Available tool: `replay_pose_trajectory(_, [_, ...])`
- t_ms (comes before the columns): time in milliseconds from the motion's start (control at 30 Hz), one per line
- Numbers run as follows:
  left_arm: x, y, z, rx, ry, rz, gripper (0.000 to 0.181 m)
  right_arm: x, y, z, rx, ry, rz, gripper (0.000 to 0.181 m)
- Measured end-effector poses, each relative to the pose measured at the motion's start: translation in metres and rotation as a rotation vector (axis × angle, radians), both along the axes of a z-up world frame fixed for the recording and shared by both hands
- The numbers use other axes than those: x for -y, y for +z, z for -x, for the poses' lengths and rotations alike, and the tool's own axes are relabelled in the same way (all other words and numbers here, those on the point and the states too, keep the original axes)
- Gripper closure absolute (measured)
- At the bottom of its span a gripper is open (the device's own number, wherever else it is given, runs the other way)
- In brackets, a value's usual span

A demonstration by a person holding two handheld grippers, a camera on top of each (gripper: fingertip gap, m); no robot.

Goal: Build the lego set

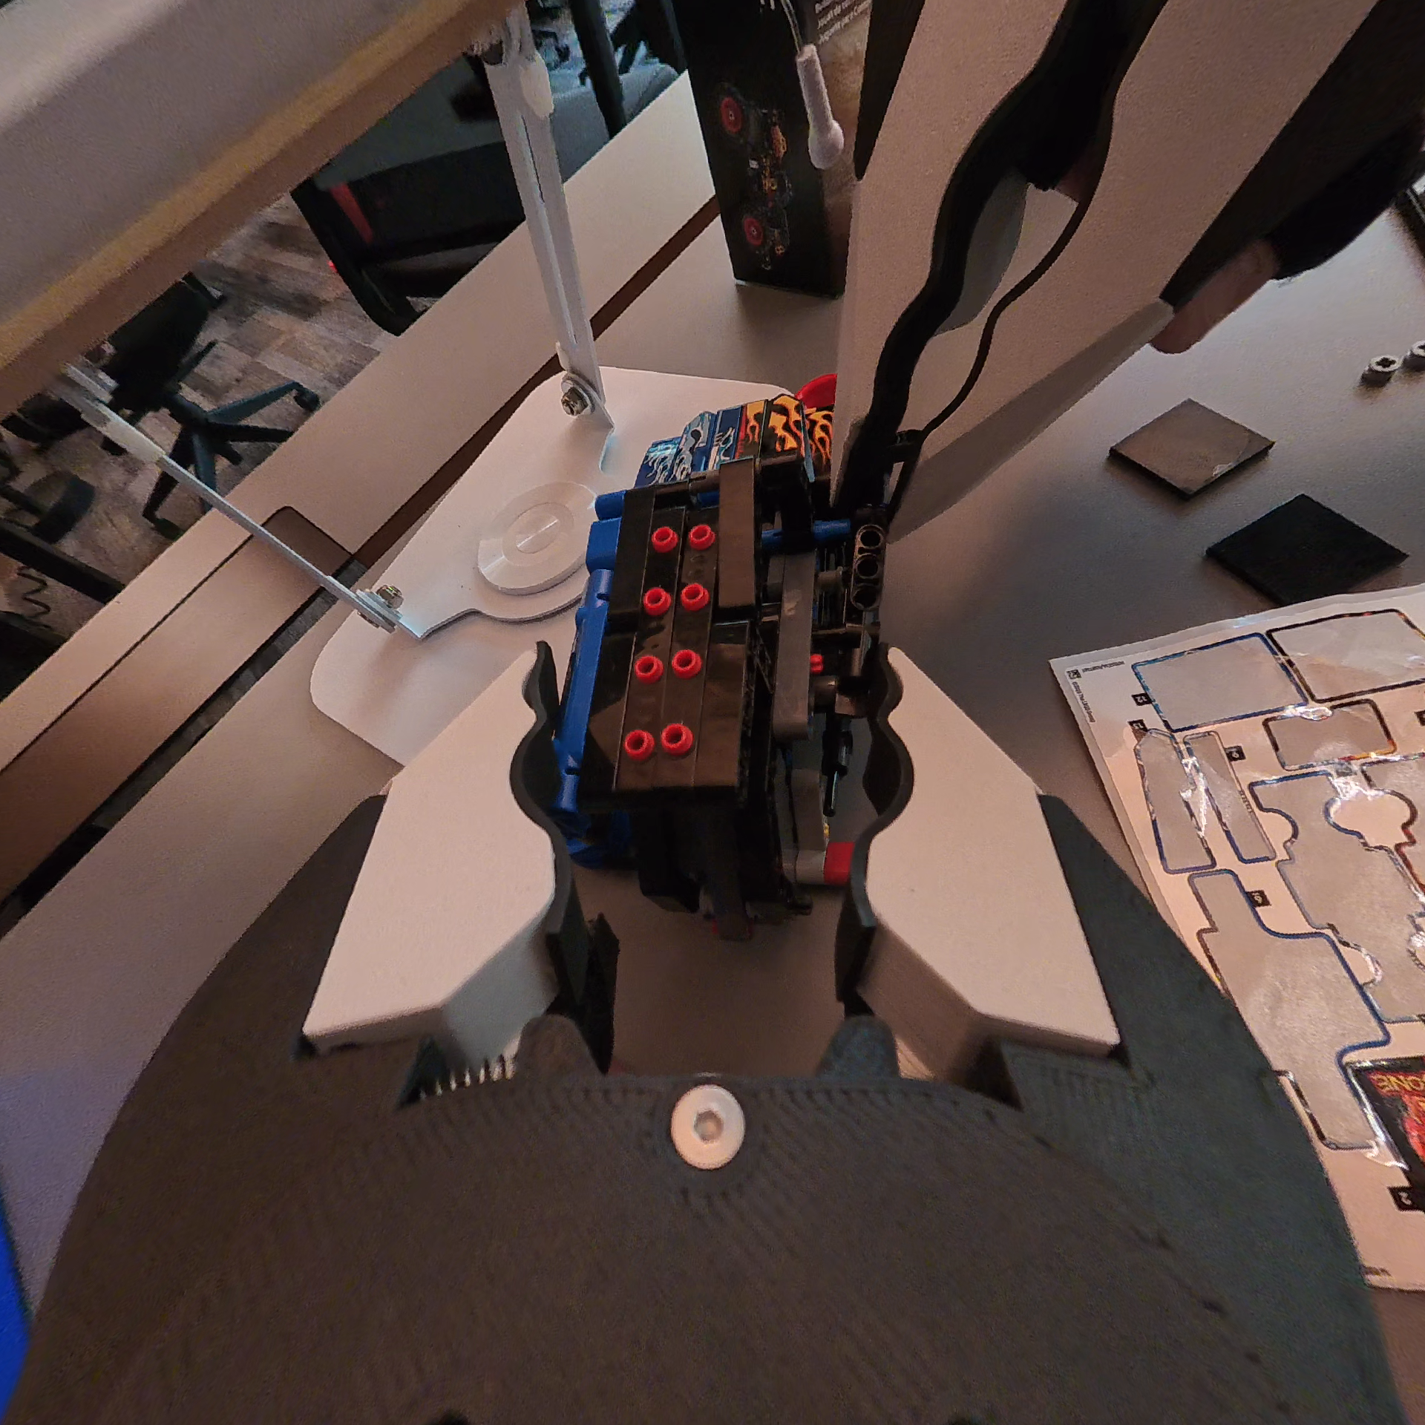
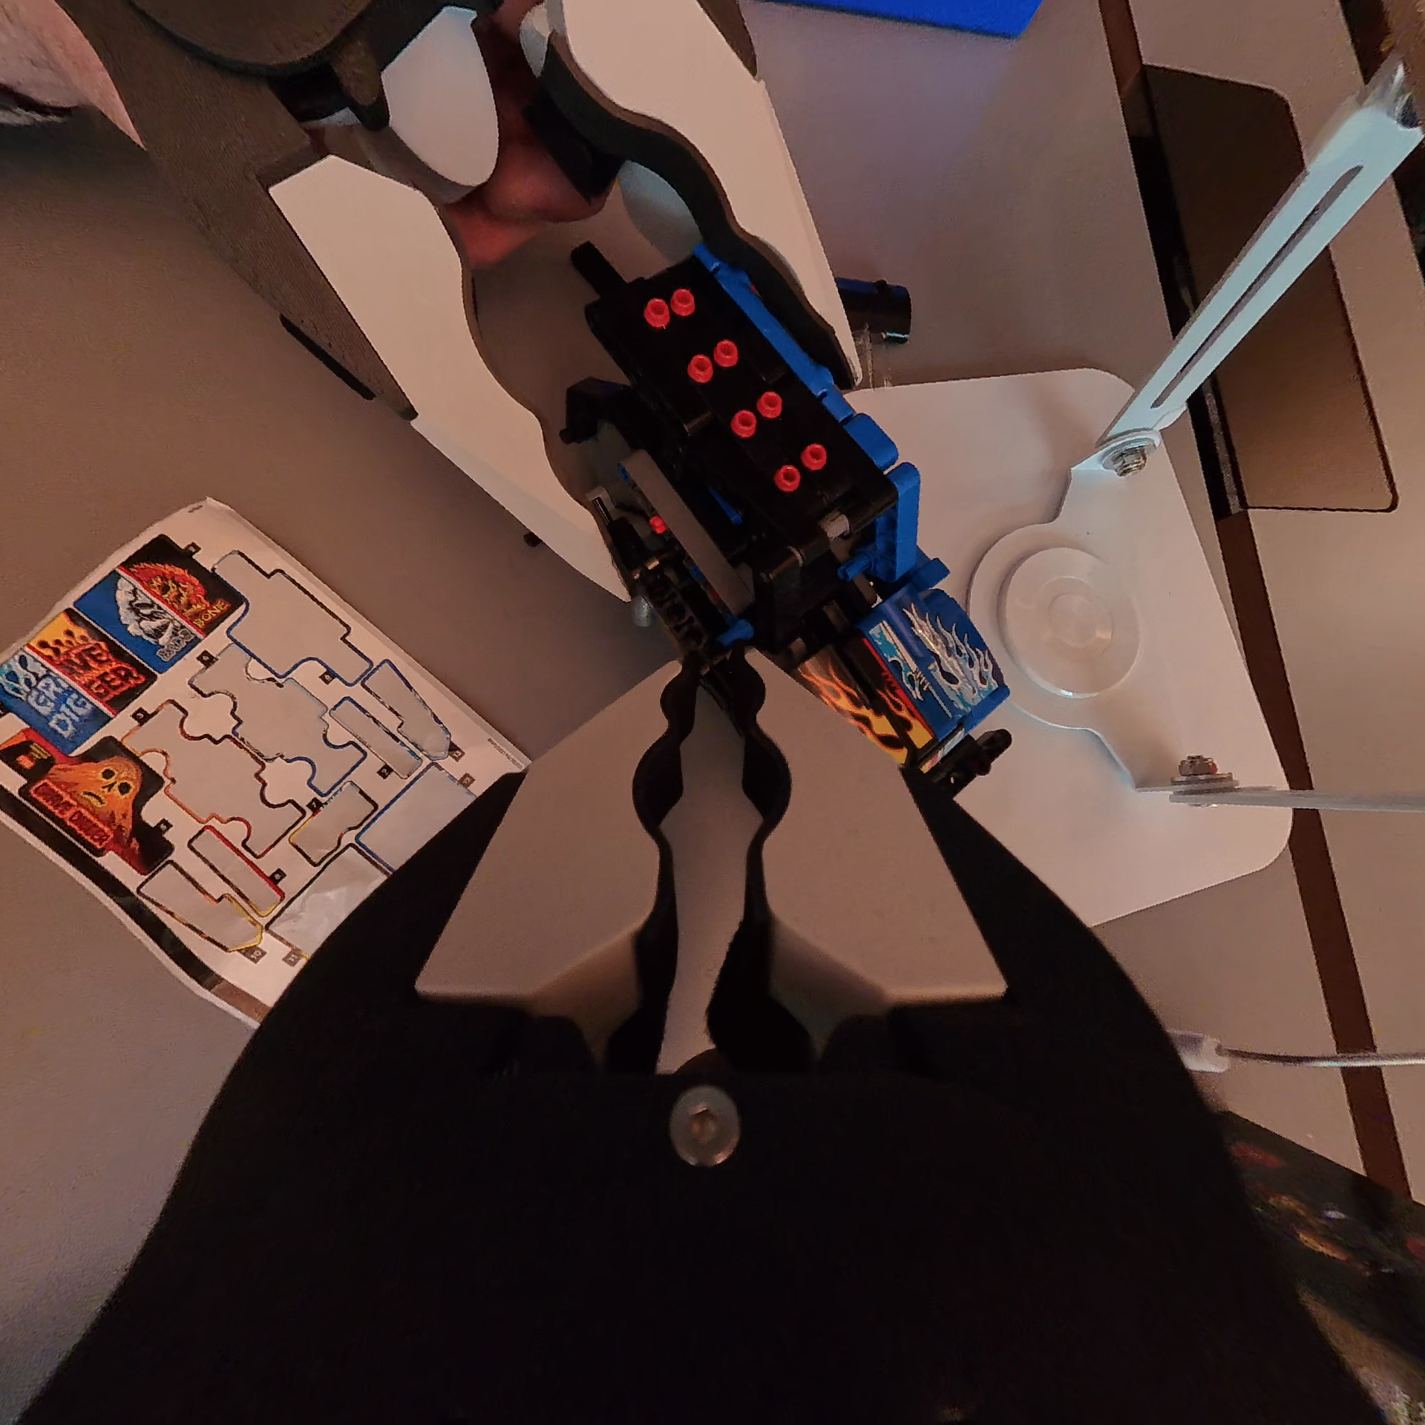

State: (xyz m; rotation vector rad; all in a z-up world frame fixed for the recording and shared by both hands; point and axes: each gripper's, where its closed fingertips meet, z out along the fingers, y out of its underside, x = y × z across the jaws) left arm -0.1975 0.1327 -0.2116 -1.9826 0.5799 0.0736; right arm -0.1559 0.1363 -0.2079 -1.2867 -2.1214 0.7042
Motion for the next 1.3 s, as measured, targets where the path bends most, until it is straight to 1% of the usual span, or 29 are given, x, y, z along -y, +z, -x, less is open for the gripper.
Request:
replay_pose_trajectory(167, [0.000,-0.001,-0.001,-0.017,-0.006,0.015,0.101,0.001,-0.001,0.000,0.033,-0.027,0.060,0.175])
replay_pose_trajectory(267, [-0.001,-0.001,0.001,-0.068,0.008,0.038,0.096,0.004,-0.001,0.001,0.055,-0.031,0.087,0.175])
replay_pose_trajectory(667, [-0.004,-0.003,0.003,-0.064,0.028,0.090,0.103,0.001,-0.001,0.002,0.076,-0.075,0.112,0.176])
replay_pose_trajectory(867, [-0.003,-0.003,0.004,-0.057,0.018,0.084,0.101,0.004,-0.001,0.001,0.034,-0.038,0.112,0.175])
replay_pose_trajectory(1000, [-0.002,-0.001,0.003,-0.103,0.010,0.075,0.094,0.008,0.000,0.000,0.014,-0.010,0.125,0.175])
replay_pose_trajectory(1133, [0.001,0.002,0.001,-0.071,-0.019,0.102,0.099,0.012,0.001,-0.001,-0.012,0.016,0.094,0.175])
replay_pose_trajectory(1233, [0.005,0.010,0.001,-0.016,-0.041,0.111,0.101,0.015,0.001,-0.002,-0.029,0.032,0.099,0.175])
replay_pose_trajectory(1300, [0.005,0.020,0.005,0.017,-0.030,0.095,0.108,0.015,0.001,-0.002,-0.036,0.032,0.101,0.175])
